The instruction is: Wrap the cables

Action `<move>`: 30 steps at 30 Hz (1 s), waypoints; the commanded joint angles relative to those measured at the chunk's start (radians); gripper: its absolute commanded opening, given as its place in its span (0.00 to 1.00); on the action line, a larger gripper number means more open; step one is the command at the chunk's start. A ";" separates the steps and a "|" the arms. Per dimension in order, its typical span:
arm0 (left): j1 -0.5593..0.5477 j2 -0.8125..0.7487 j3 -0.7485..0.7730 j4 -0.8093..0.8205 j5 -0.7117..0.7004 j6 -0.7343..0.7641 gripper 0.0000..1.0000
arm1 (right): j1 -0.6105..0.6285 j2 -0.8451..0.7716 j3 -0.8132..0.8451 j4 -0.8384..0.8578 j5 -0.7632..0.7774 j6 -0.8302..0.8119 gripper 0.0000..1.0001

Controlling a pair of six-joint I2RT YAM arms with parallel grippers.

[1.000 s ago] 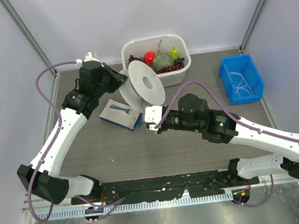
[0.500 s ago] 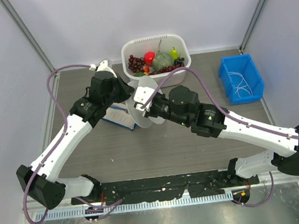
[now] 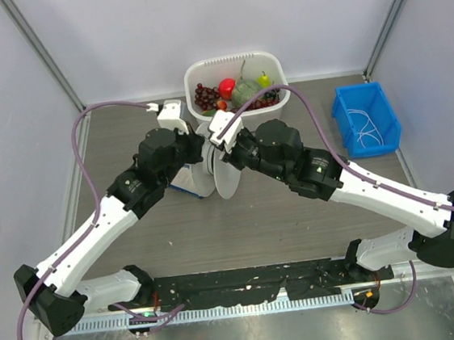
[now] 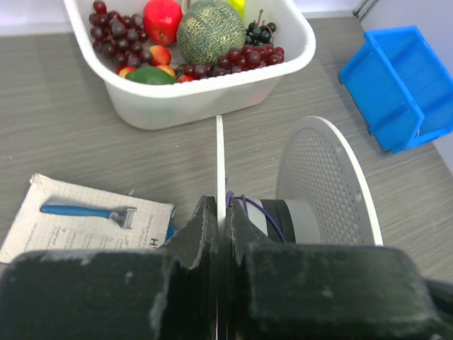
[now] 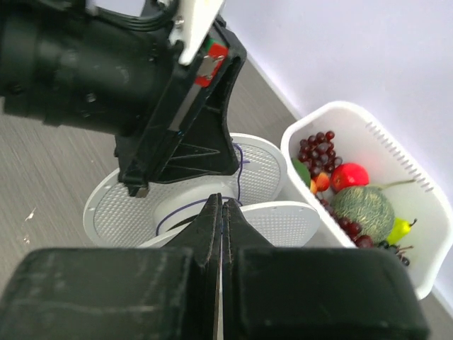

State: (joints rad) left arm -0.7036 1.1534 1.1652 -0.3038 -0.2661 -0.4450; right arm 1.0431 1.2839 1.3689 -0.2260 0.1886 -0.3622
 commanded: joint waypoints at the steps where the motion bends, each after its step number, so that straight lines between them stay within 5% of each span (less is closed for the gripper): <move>1: -0.068 -0.060 -0.056 0.196 -0.079 0.257 0.00 | -0.020 -0.031 0.062 0.030 -0.018 0.063 0.01; 14: -0.203 -0.126 -0.169 0.400 -0.170 0.564 0.00 | -0.031 -0.081 -0.019 -0.016 0.005 0.158 0.01; 30: -0.362 -0.153 -0.338 0.742 -0.154 0.946 0.00 | -0.287 -0.170 -0.175 -0.003 -0.231 0.482 0.01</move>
State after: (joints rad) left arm -1.0355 1.0195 0.8440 0.2287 -0.4156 0.3561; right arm 0.8307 1.1606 1.2156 -0.2981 0.0097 0.0055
